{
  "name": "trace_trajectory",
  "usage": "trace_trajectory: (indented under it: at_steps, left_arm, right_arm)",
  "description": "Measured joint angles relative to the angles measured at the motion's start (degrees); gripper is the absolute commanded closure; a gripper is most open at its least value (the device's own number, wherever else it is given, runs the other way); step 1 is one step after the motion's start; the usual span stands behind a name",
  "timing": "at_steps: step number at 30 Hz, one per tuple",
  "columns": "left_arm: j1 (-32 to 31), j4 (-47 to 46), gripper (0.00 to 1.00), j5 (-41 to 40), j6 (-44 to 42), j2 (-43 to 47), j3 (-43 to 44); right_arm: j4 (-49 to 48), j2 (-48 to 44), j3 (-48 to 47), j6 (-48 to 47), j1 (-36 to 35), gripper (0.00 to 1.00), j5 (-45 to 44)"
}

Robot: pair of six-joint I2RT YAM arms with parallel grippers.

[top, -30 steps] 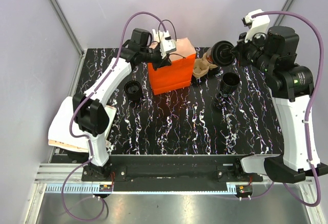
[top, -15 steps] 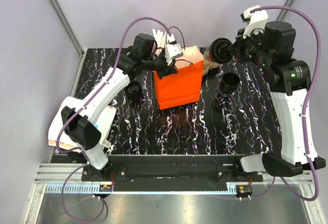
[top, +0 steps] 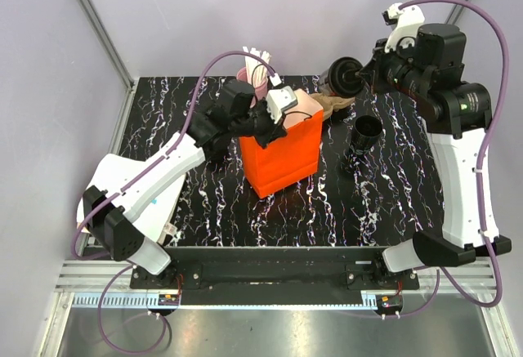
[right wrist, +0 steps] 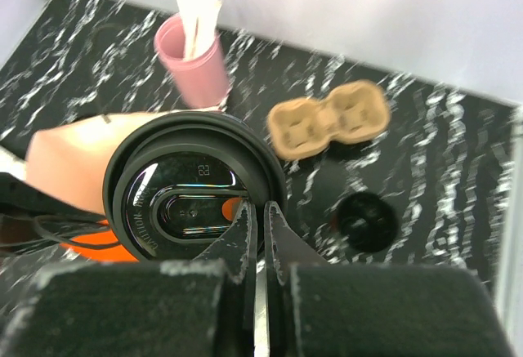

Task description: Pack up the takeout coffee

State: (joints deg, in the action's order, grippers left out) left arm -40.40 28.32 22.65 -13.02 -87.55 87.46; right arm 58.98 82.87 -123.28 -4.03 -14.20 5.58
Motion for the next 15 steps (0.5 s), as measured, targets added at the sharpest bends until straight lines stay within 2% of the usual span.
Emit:
trace_trajectory:
  at_steps: [5, 8, 12, 15]
  left_arm:
    - [-2.12, -1.84, 0.9, -3.28, 2.69, 0.96, -2.05]
    - [-3.08, -1.88, 0.82, -4.48, 3.74, 1.22, -2.8]
    - [-3.89, -2.34, 0.66, -5.62, 4.76, 1.62, -3.04]
    - [-4.26, -2.29, 0.6, -5.9, 5.11, 2.32, -3.23]
  right_arm:
    - [1.31, 1.44, 0.0, 2.6, 0.02, 1.0, 4.15]
    - [1.53, 1.53, 0.39, 4.0, 0.02, 1.0, 6.64]
    - [1.77, 1.53, 1.25, 4.98, 0.02, 1.0, 9.11]
    - [1.81, 1.53, 2.12, 5.46, 0.0, 1.0, 10.67]
